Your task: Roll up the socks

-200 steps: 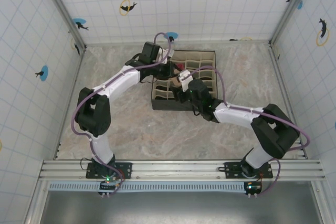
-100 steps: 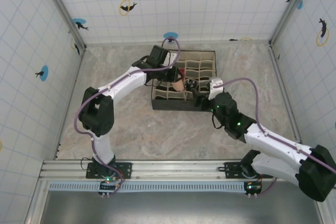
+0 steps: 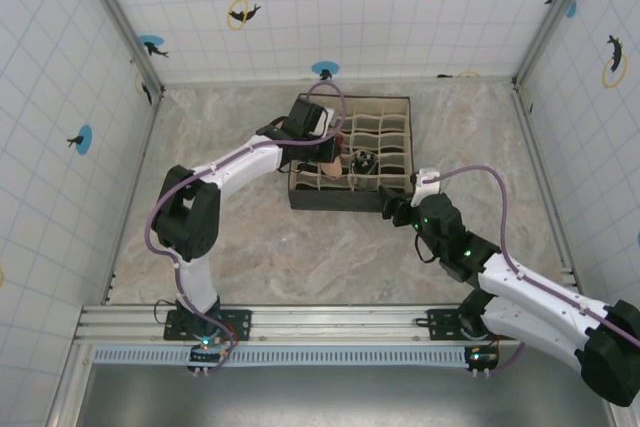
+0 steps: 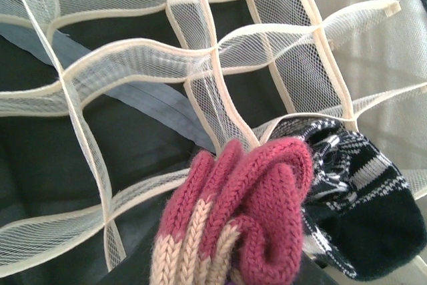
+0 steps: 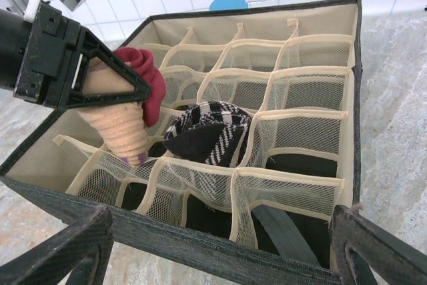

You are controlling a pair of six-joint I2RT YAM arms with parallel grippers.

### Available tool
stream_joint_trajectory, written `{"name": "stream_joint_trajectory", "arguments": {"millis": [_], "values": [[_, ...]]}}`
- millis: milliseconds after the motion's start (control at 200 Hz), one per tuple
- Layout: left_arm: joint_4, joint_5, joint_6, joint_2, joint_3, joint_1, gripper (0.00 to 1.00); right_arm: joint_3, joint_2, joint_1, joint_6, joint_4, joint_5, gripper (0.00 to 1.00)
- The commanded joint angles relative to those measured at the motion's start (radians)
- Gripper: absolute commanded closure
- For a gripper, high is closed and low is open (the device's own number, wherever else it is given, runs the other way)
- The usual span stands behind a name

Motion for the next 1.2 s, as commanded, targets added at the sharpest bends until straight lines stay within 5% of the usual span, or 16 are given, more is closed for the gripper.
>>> {"name": "stream_joint_trajectory", "arguments": {"millis": [0, 215, 575, 1196], "values": [[0.021, -0.054, -0.015, 0.003, 0.048, 0.002, 1.0, -0.015, -0.015, -0.004, 0.021, 0.007, -0.005, 0.14], [0.009, -0.114, -0.064, 0.018, 0.045, 0.001, 1.0, -0.01, -0.008, -0.005, 0.025, 0.007, -0.022, 0.14], [0.23, -0.082, -0.082, -0.124, -0.234, -0.025, 1.0, -0.017, 0.001, -0.005, 0.035, 0.014, -0.038, 0.14], [0.329, -0.021, 0.089, -0.124, -0.336, -0.048, 1.0, -0.01, 0.0, -0.006, 0.032, -0.001, -0.05, 0.14]]}}
